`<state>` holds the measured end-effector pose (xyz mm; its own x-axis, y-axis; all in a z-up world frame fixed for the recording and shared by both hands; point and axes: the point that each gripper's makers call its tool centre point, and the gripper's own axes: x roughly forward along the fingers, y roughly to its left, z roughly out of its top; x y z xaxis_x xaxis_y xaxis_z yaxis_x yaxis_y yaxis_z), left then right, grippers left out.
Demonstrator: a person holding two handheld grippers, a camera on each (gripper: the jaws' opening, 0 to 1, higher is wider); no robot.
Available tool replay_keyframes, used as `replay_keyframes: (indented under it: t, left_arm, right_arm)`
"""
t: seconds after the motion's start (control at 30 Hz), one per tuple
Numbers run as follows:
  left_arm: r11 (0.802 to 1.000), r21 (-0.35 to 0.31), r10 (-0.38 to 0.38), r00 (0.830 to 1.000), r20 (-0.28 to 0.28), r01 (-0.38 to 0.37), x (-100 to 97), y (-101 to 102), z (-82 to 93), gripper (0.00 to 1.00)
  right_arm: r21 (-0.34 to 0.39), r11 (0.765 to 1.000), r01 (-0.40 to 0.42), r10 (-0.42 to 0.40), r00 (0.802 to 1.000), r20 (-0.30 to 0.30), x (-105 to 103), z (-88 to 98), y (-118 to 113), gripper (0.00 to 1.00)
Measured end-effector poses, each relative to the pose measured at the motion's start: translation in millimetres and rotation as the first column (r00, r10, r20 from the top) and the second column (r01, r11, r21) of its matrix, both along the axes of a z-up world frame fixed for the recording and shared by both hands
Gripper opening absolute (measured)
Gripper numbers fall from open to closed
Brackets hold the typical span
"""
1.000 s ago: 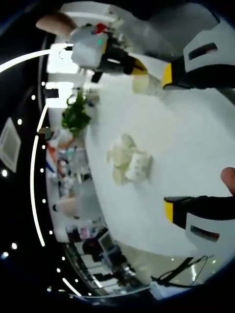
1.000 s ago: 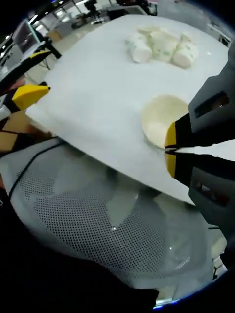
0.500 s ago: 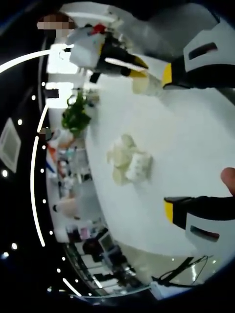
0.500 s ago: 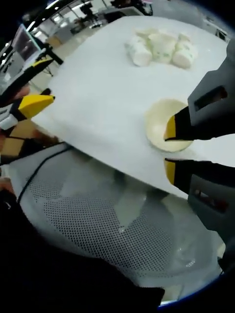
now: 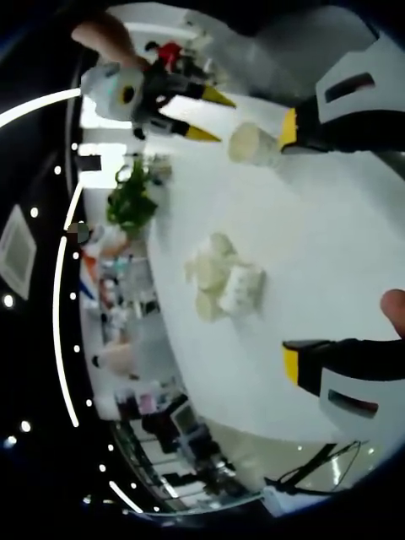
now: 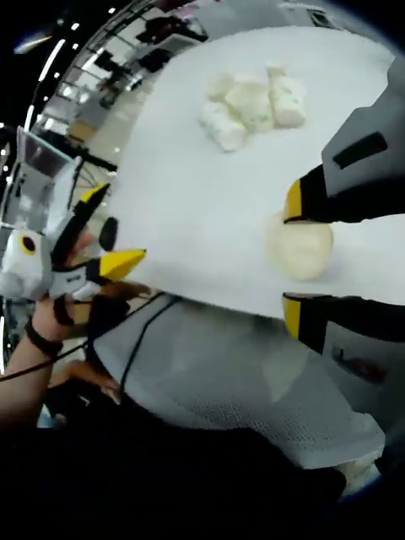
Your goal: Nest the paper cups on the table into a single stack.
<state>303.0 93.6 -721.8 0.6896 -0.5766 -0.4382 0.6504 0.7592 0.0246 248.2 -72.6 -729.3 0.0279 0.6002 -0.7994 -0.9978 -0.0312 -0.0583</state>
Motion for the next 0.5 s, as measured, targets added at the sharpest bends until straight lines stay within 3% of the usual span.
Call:
replay_keyframes:
  t: [0.2, 0.4, 0.5]
  left_arm:
    - [1.0, 0.001, -0.004, 1.0, 0.003, 0.004, 3.2, 0.1, -0.1, 0.91]
    - [1.0, -0.002, -0.008, 1.0, 0.004, 0.008, 4.7, -0.5, -1.1, 0.91]
    - [1.0, -0.002, -0.012, 1.0, 0.003, 0.012, 5.0, -1.3, -1.9, 0.91]
  right_arm:
    - [0.103, 0.984, 0.143, -0.141, 0.99, -0.024, 9.2, 15.6, -4.3, 0.36]
    - [0.15, 0.945, 0.291, -0.286, 0.957, -0.055, 26.4, 14.6, -14.9, 0.42]
    - [0.193, 0.914, 0.357, -0.347, 0.934, -0.086, 35.5, 18.7, -16.4, 0.45]
